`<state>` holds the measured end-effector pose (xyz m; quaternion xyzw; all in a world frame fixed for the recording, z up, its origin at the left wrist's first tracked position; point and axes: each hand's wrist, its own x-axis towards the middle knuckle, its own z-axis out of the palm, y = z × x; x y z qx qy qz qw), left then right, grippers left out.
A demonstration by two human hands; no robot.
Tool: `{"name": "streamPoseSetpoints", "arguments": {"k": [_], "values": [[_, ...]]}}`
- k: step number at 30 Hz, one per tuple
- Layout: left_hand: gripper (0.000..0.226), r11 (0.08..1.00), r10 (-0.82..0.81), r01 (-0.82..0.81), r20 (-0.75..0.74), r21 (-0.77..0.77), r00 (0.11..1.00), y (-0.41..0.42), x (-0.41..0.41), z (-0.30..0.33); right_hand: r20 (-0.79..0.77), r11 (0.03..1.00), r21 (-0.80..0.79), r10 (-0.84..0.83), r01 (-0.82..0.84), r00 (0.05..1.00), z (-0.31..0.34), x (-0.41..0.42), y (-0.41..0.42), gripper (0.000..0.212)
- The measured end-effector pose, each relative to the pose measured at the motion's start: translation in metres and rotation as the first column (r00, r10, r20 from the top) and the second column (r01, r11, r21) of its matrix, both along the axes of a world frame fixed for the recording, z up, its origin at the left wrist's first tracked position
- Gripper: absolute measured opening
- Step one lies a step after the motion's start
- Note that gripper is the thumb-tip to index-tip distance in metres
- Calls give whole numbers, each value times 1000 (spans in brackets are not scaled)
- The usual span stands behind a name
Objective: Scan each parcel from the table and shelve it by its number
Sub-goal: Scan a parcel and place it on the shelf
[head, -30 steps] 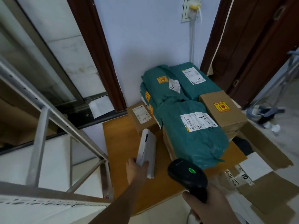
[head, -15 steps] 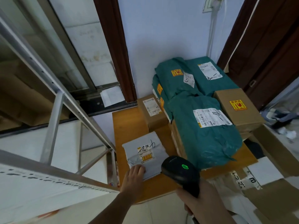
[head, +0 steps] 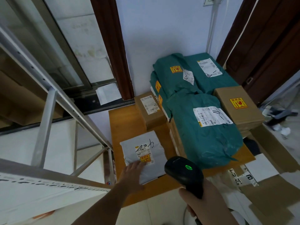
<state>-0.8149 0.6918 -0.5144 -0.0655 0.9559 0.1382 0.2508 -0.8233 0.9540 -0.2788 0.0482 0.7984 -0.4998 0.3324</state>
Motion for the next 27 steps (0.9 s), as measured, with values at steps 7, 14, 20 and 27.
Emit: {"name": "streamPoseSetpoints", "arguments": {"k": [7, 14, 20, 27], "values": [[96, 940, 341, -341, -77, 15, 937, 32, -8, -4, 29, 998, -14, -69, 69, 997, -4, 0, 4, 26], [115, 554, 816, -819, 97, 152, 570, 75, -39, 9, 16, 997, 1, -71, 71, 997, -10, -2, 10, 24], [116, 39, 920, -946, 357, 323, 160, 95, -80, 16, 41, 997, 12, -81, 80, 996, -14, -5, 13, 27], [23, 162, 857, -864, 365, 477, 363, 79, -98, 28, 17, 998, 7, -68, 68, 998, -15, -9, 17, 32]]}}
